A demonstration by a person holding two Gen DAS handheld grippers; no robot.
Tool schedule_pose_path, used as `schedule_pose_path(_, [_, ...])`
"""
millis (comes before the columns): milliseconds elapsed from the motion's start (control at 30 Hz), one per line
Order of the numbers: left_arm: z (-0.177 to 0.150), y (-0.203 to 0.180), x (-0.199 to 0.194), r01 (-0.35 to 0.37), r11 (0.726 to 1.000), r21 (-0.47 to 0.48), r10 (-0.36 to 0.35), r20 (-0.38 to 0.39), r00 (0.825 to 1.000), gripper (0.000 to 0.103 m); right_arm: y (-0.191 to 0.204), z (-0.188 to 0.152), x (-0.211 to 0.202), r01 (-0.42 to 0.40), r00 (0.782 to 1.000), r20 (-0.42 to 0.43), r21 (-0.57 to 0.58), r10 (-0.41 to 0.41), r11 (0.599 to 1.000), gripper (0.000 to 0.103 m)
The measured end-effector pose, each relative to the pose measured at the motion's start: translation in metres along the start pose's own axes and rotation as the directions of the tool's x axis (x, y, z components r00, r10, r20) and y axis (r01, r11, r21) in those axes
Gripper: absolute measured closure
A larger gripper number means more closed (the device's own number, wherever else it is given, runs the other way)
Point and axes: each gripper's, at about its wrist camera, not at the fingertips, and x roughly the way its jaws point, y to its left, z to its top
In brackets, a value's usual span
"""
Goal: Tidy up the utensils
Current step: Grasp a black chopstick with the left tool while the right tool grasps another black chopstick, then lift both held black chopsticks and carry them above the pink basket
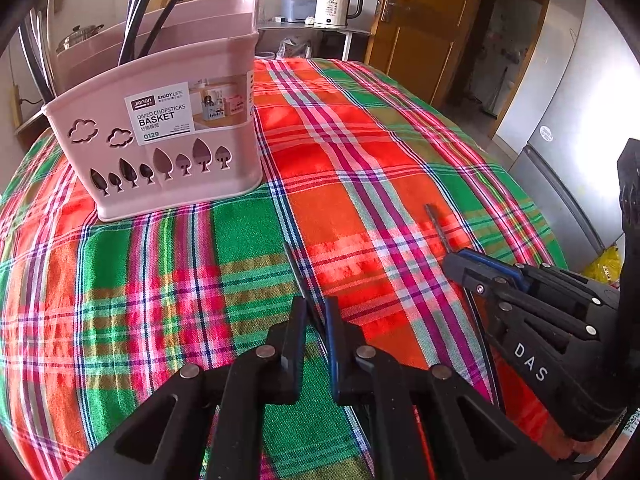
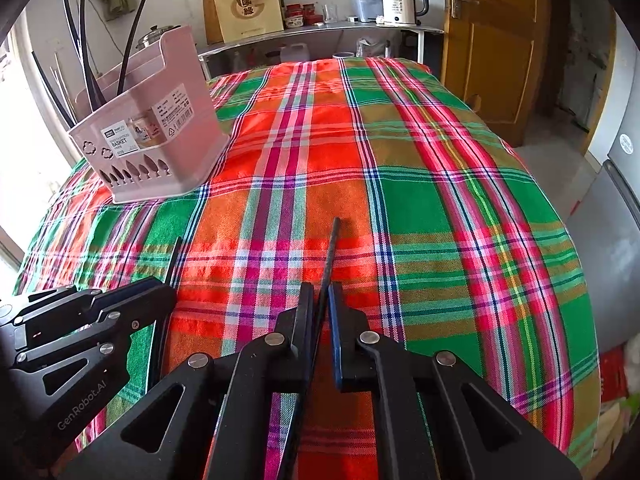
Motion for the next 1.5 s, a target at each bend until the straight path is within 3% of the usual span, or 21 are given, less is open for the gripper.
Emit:
schedule_pose_path(200, [0.002, 0.008, -0.009, 0.028, 0.999, -0.015, -0.028, 0.008, 1.0, 0.097, -0.002, 0.0, -0.013, -0.037, 0.999, 0.033, 0.009, 0.037, 0.999, 0.097])
schedule_pose_path(467, [0.012, 0.024, -0.052, 0.071, 0.997, -0.004, -0.07, 0.08, 0.994, 0.097, 0.002, 0.01, -0.044, -0.094, 0.989, 0.117, 0.006, 0.093, 0.996, 0.098])
schedule_pose_path(900, [0.026, 0.04, -0.135, 0.118, 0.993, 0.026, -0.121, 0.235, 0.964, 0.098, 0.021, 0.026, -0.096, -0.136, 0.958, 0.25, -0.034, 0.14, 0.99, 0.098])
schedule_pose_path(1200, [0.024, 0.047, -0.183, 0.129, 0.99, 0.055, -0.14, 0.329, 0.934, 0.099, 0.035, 0.028, -0.124, -0.145, 0.936, 0.314, -0.065, 0.159, 0.987, 0.098])
schedule_pose_path(1500, [0.0, 0.052, -0.211, 0.133, 0.989, 0.071, -0.149, 0.35, 0.925, 0.099, 0.047, 0.011, -0.145, -0.153, 0.924, 0.339, -0.093, 0.176, 0.984, 0.098])
